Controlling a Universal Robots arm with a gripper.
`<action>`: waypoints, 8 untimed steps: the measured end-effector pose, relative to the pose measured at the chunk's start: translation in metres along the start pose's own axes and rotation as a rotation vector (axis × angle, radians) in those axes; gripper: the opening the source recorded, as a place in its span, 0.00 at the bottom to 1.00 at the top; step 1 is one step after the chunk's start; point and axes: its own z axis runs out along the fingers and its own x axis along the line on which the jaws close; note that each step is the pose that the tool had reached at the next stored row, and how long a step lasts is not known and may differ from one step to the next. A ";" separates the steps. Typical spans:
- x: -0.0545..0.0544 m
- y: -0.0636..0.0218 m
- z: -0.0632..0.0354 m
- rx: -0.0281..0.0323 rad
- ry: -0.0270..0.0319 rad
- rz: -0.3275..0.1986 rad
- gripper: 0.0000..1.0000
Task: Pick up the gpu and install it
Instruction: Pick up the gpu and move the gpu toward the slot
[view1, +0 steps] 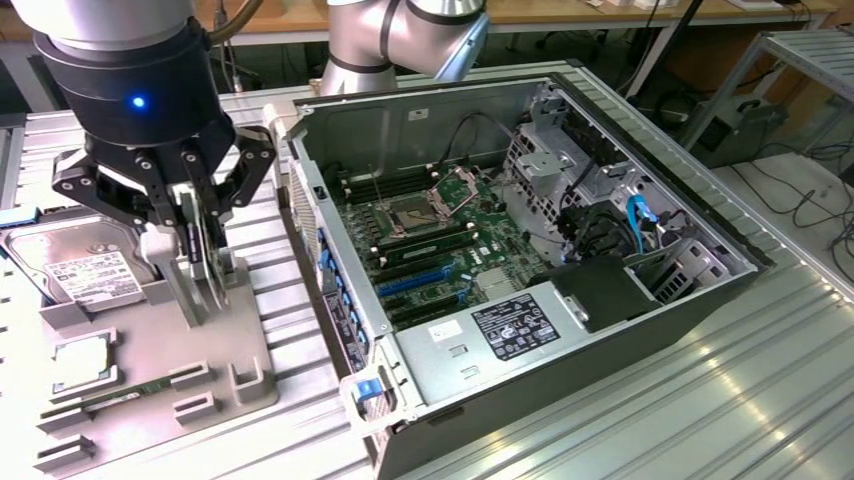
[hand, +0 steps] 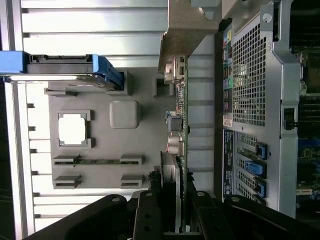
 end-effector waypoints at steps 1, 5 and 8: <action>0.000 0.0000 -0.0012 -0.0001 -0.0001 0.000 0.28; 0.000 0.0000 -0.0056 0.0000 0.0000 0.000 0.28; 0.000 0.0000 -0.0097 0.0000 0.0000 0.000 0.28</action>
